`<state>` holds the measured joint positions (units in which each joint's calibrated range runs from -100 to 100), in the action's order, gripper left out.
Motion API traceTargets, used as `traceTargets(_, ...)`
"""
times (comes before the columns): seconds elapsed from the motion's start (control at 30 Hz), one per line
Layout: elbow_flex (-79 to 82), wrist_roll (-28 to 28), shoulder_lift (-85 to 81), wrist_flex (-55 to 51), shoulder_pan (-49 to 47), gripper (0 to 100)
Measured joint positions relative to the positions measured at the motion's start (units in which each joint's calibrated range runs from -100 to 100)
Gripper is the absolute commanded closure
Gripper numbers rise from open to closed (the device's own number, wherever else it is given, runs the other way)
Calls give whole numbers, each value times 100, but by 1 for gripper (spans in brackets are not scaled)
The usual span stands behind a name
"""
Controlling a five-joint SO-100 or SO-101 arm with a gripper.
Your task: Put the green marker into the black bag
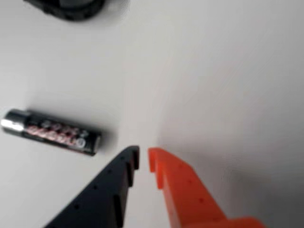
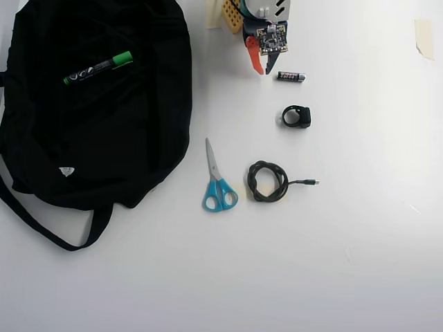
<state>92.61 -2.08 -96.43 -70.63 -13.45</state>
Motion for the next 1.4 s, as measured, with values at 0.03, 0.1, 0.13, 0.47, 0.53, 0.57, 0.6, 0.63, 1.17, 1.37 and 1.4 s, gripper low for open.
traceTargets(0.03,142,-10,-116,17,0,98)
traceTargets(0.1,307,-5,-199,52,140,98)
traceTargets(0.13,401,-5,-224,60,213,98)
traceTargets(0.47,503,0,-232,-43,595,98)
traceTargets(0.53,503,0,-232,-43,595,98)
traceTargets(0.57,503,0,-232,-43,610,98)
traceTargets(0.6,503,0,-232,-43,625,98)
traceTargets(0.63,503,0,-232,-43,654,98)
traceTargets(1.17,503,0,-232,-43,683,98)
traceTargets(1.37,503,5,-232,-43,683,98)
traceTargets(1.4,503,5,-232,-43,683,98)
